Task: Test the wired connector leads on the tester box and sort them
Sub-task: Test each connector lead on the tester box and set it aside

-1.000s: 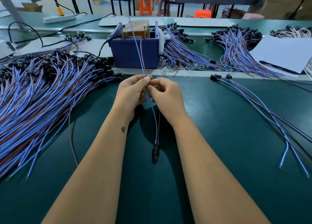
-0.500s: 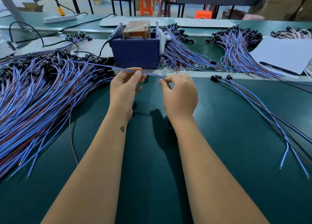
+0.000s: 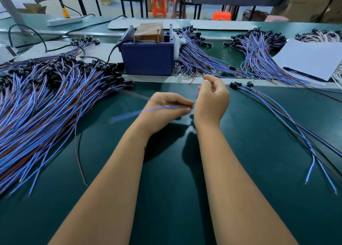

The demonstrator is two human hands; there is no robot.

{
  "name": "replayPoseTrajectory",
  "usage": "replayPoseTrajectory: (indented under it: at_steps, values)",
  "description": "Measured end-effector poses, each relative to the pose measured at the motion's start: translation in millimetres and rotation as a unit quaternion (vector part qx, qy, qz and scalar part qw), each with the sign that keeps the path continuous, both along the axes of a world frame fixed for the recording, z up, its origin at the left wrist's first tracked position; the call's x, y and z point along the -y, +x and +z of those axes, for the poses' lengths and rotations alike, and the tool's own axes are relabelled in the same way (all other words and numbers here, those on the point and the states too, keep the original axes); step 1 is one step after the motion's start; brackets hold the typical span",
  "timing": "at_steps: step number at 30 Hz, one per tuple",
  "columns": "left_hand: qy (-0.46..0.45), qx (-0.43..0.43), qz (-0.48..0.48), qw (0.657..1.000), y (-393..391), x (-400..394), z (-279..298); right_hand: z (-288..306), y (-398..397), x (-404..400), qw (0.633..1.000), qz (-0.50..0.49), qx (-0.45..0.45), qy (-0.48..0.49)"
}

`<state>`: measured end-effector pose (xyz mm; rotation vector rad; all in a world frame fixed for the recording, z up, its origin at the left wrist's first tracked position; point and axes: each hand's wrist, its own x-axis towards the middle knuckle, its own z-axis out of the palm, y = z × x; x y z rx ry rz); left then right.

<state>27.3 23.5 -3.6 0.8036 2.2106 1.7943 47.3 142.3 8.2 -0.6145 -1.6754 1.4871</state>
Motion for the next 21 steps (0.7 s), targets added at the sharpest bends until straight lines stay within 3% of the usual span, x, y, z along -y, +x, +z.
replayPoseTrajectory:
  at_steps: [3, 7, 11, 16, 21]
  values:
    - [-0.064, -0.046, -0.055, 0.995, 3, -4, -1, -6, -4, -4, 0.998, -0.004, 0.051, 0.023]
    - [-0.062, -0.031, -0.038, 0.997, 2, -4, -1, -15, -10, -15, 0.987, 0.073, 0.141, 0.026]
    - [-0.070, -0.019, -0.007, 0.997, 3, -6, -1, -17, -6, -19, 0.959, 0.154, 0.202, 0.122]
    - [-0.091, -0.019, 0.016, 0.996, 2, -6, -3, -7, 7, -27, 0.888, 0.288, 0.274, 0.233]
    - [-0.095, -0.005, 0.016, 0.995, 2, -8, -3, -1, 12, -43, 0.798, 0.275, 0.347, 0.408]
